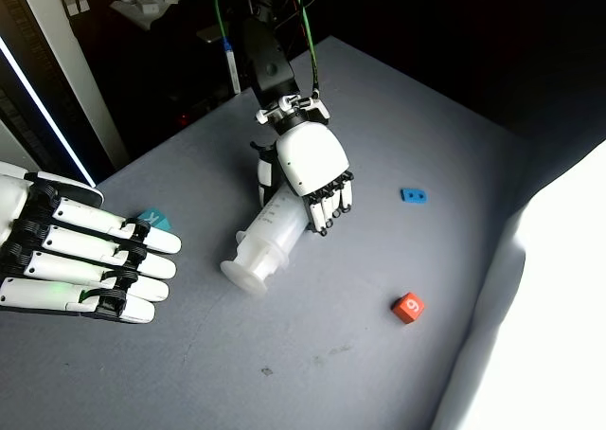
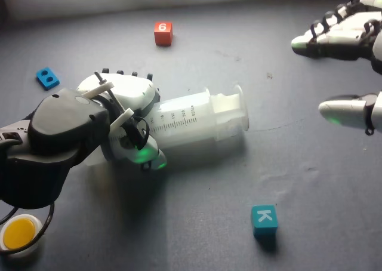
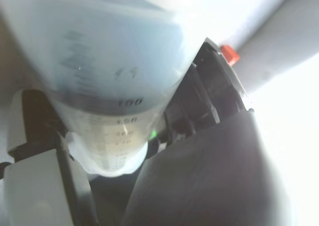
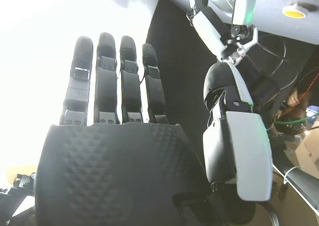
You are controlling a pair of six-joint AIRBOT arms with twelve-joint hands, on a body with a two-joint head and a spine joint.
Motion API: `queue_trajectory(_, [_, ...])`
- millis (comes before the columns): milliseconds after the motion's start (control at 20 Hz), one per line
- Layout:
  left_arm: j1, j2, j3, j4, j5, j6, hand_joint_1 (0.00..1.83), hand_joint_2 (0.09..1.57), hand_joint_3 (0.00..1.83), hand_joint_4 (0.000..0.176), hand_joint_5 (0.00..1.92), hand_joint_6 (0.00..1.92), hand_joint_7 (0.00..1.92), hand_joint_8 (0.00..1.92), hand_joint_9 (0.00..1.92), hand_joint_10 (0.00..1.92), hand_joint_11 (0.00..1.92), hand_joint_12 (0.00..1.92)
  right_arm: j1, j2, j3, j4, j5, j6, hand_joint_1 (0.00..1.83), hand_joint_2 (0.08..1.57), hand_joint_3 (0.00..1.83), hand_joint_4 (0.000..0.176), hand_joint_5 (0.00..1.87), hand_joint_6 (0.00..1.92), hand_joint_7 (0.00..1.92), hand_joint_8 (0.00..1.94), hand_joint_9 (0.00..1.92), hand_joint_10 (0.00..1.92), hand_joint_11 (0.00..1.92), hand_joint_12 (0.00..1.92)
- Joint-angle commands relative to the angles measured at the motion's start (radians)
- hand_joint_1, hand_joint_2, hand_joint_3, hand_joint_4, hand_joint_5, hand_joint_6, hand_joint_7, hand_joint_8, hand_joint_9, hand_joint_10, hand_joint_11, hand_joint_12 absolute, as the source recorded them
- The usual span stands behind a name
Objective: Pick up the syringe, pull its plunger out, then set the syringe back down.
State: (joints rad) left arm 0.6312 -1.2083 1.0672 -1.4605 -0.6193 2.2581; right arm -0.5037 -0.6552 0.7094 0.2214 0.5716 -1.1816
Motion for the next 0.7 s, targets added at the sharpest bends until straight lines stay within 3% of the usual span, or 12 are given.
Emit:
queue_trajectory(0, [-0.009,-0.002,-0.008,0.031,-0.012,0.011,1.21,1.20,0.00,0.000,0.82,1.07,0.84,1.45,0.74,1.37,0.60,1.59,0.023,-0.005,0.000,-0.001,0.121,0.008,0.30,1.25,0.00,0.000,0.33,0.00,0.35,0.00,0.33,0.01,0.00,0.75])
queue_trajectory(150, [-0.037,0.013,-0.020,0.025,0.006,0.017,1.20,1.22,0.00,0.000,0.79,1.10,0.80,1.52,0.69,1.44,0.55,1.69,0.077,-0.026,0.000,0.014,0.072,0.010,0.32,1.25,0.00,0.000,0.33,0.00,0.36,0.00,0.34,0.01,0.00,0.76])
queue_trajectory(250, [-0.068,0.027,-0.031,-0.022,0.028,0.069,1.19,1.23,0.00,0.000,0.77,1.14,0.80,1.50,0.68,1.42,0.53,1.68,0.091,-0.037,0.001,0.015,0.065,0.021,0.34,1.25,0.00,0.000,0.32,0.00,0.34,0.00,0.33,0.00,0.00,0.75])
queue_trajectory(350, [-0.099,0.048,-0.049,-0.039,0.039,0.089,1.17,1.22,0.00,0.000,0.77,1.19,0.82,1.41,0.72,1.28,0.55,1.58,0.108,-0.053,0.001,0.027,0.031,0.021,0.45,1.19,0.00,0.000,0.26,0.00,0.28,0.00,0.28,0.00,0.00,0.71])
queue_trajectory(500, [-0.147,0.095,-0.092,-0.096,0.045,0.142,1.19,1.20,0.00,0.000,0.82,1.10,0.84,1.40,0.73,1.26,0.56,1.57,0.120,-0.083,0.013,0.056,0.004,0.021,0.78,1.00,0.00,0.000,0.02,0.00,0.04,0.00,0.06,0.00,0.00,0.31])
queue_trajectory(600, [-0.172,0.120,-0.113,-0.132,0.045,0.162,1.19,1.21,0.00,0.000,0.79,1.14,0.83,1.41,0.72,1.26,0.56,1.57,0.126,-0.111,0.039,0.106,0.003,0.021,0.86,0.86,0.00,0.000,0.00,0.00,0.00,0.00,0.00,0.00,0.00,0.11])
queue_trajectory(650, [-0.192,0.136,-0.124,-0.168,0.045,0.190,1.19,1.21,0.00,0.000,0.80,1.12,0.83,1.41,0.72,1.26,0.56,1.57,0.129,-0.135,0.060,0.117,-0.002,0.021,0.90,0.88,0.00,0.000,0.00,0.00,0.00,0.00,0.00,0.00,0.00,0.02])
